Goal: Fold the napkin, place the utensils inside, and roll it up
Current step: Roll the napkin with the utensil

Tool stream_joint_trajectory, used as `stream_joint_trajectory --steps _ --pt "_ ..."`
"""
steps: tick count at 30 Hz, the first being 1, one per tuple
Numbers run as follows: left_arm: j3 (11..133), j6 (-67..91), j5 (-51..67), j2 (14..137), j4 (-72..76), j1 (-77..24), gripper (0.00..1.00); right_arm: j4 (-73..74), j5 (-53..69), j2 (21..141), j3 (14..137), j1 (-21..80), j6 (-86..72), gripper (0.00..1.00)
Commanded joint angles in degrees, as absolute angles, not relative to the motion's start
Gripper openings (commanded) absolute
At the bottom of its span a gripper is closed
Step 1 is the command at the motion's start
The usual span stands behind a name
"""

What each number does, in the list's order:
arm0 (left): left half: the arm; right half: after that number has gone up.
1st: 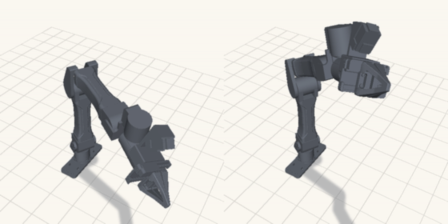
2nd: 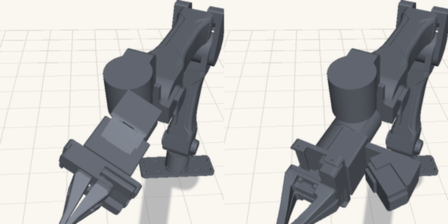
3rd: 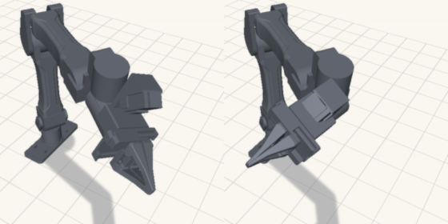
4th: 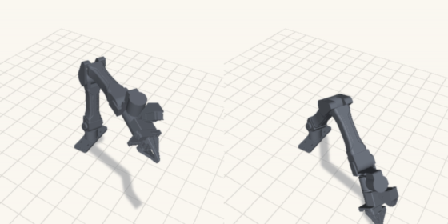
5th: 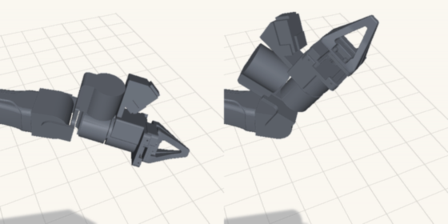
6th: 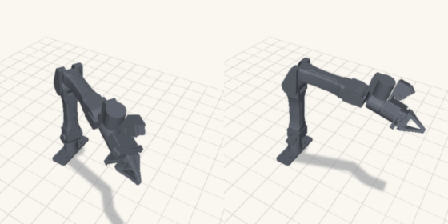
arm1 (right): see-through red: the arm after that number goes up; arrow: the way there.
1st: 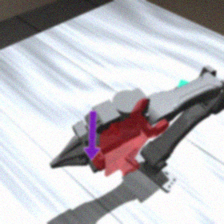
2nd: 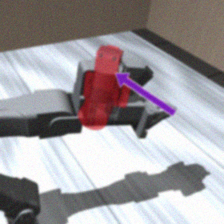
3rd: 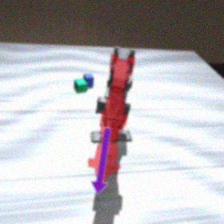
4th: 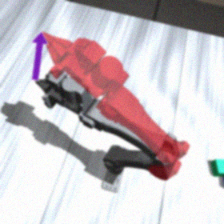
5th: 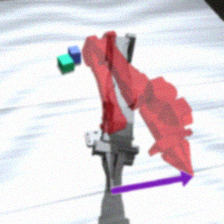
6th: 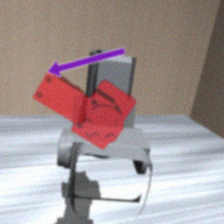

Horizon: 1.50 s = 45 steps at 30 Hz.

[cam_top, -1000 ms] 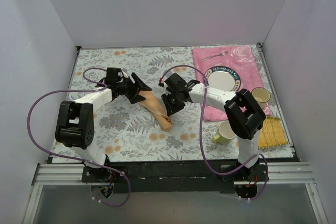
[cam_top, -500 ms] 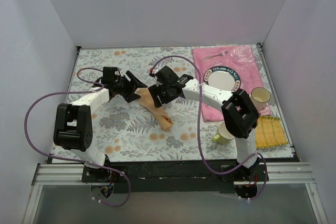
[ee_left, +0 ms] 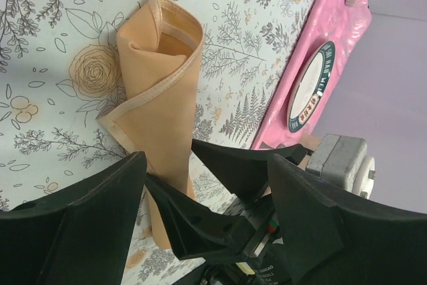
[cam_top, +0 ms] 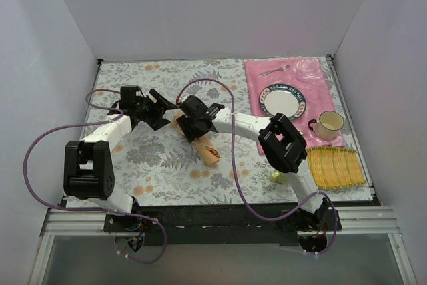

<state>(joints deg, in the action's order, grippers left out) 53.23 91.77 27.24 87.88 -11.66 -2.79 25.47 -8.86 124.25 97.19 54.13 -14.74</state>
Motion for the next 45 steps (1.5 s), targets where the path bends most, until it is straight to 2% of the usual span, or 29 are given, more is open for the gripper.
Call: stream_joint_trajectory --steps 1,10,14,20,23,27,33,40,45 --pt "52.7 91.9 27.9 86.0 -11.3 -2.5 0.73 24.2 -14.9 126.2 100.1 55.6 -13.5 0.69" --pt "52.7 92.3 30.5 87.7 -9.7 -2.6 0.73 22.4 -17.1 126.7 97.2 56.0 -12.8 0.49" --pt "52.7 93.2 33.5 89.3 -7.5 -2.9 0.71 18.5 -8.8 124.9 93.7 54.6 -13.4 0.35" --pt "55.4 94.3 37.0 94.3 -5.2 -5.6 0.7 14.5 8.5 122.3 90.2 49.8 -16.3 0.26" --pt "55.4 95.3 35.8 95.2 -3.6 -6.9 0.7 14.1 12.0 122.2 89.1 47.3 -16.8 0.24" --pt "56.2 95.9 36.1 97.6 -3.0 -7.9 0.7 14.1 13.4 122.2 88.8 45.4 -16.8 0.24" --pt "57.3 96.6 36.1 97.6 -2.1 -7.9 0.69 18.0 11.9 123.7 91.0 45.9 -16.6 0.31" --pt "59.2 98.2 38.1 100.4 -0.8 -7.9 0.69 23.5 6.2 123.5 95.0 48.5 -16.5 0.58" --pt "60.0 99.2 39.3 102.4 -0.3 -8.0 0.69 25.3 6.8 120.5 95.5 48.8 -16.8 0.63"
